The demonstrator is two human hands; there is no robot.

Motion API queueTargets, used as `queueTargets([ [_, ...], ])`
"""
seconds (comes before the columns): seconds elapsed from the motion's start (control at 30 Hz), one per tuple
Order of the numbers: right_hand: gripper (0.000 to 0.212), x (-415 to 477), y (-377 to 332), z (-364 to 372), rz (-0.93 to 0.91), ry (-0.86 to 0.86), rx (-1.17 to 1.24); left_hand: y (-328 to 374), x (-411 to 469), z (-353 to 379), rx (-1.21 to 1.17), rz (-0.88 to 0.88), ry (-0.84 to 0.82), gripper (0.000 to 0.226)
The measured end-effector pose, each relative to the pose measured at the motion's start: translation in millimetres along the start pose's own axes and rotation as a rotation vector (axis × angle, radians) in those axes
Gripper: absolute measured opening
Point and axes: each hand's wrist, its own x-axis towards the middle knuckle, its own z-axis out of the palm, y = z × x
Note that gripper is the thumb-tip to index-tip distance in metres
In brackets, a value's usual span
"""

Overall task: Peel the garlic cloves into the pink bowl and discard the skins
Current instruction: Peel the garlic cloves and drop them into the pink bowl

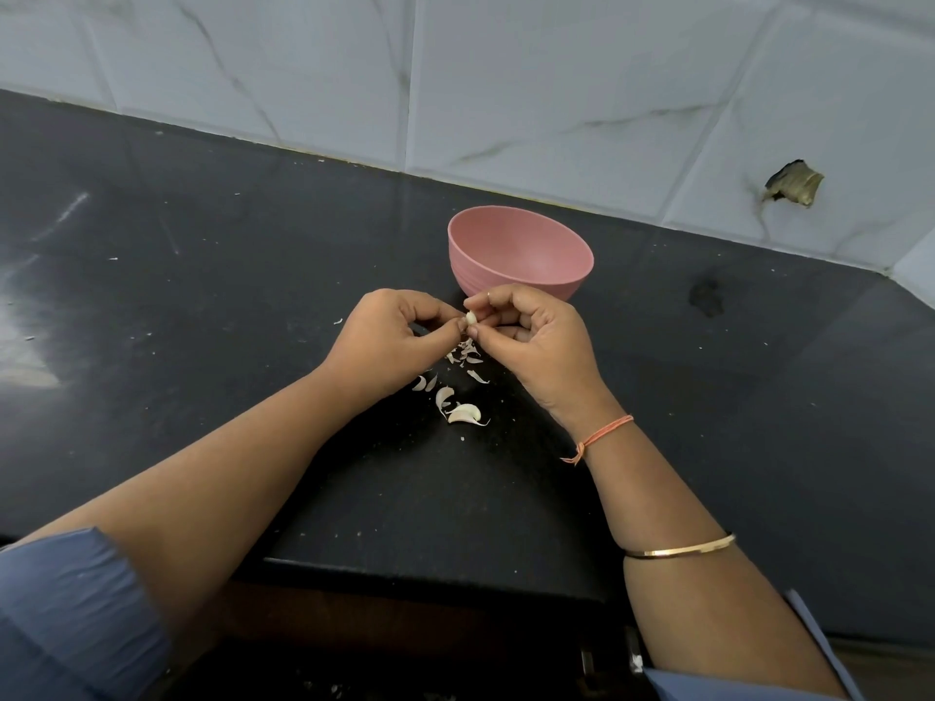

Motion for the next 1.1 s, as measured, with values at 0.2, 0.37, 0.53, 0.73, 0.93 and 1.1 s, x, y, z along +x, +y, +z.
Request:
queueTargets([
  [0.2,0.019,0.0,0.4,1.0,0.019,-0.005,0.010,0.8,-0.1,-0.1,0.022,0.003,0.009,0.025],
  [0.37,0.019,-0.2,-1.2,0.3,0.038,0.004,0.057,1.4,-0.1,0.2,0.029,-0.018,0.032,0.023],
  [0.53,0.021,1.7,-2.7,-0.8,0.094,0.022,0.137,1.7,0.4,0.8,0.041,-0.048,0.052,0.013],
  [0.73,0.019,1.6,-7.3,-3.4,0.238,0.037,0.298,2.3,0.5,-0.1,0.086,-0.110,0.113,0.018],
  [0.93,0.014,0.6,-9.1,-4.0,0.263,0.021,0.378,-2.8,2.1,-1.3,0.125,-0.141,0.134,0.023],
  [1.1,0.012,-0.4,-9.4,-4.5,0.265,0.009,0.402,-3.3,3.2,-0.8,0.153,-0.117,0.133,0.015],
])
